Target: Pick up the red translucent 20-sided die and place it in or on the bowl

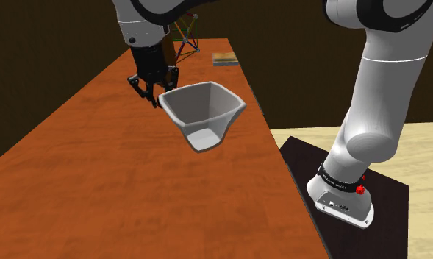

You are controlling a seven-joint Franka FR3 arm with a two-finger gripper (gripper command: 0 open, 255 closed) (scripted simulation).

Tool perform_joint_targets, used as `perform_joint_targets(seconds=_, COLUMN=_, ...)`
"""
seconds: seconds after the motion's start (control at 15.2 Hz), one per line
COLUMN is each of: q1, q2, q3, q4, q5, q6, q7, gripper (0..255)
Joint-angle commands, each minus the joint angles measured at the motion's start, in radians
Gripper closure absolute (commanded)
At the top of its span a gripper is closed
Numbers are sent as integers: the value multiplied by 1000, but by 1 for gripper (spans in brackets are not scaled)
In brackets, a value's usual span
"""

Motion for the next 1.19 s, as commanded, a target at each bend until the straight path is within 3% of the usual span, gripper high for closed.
perform_joint_targets(seconds=0.0, q1=1, q2=0, q3=1, q4=27, q5=0, q6=-28, q7=-1, gripper=255)
perform_joint_targets(seconds=1.12, q1=46, q2=78, q3=10, q4=360, q5=-39, q6=-292, q7=7, gripper=255)
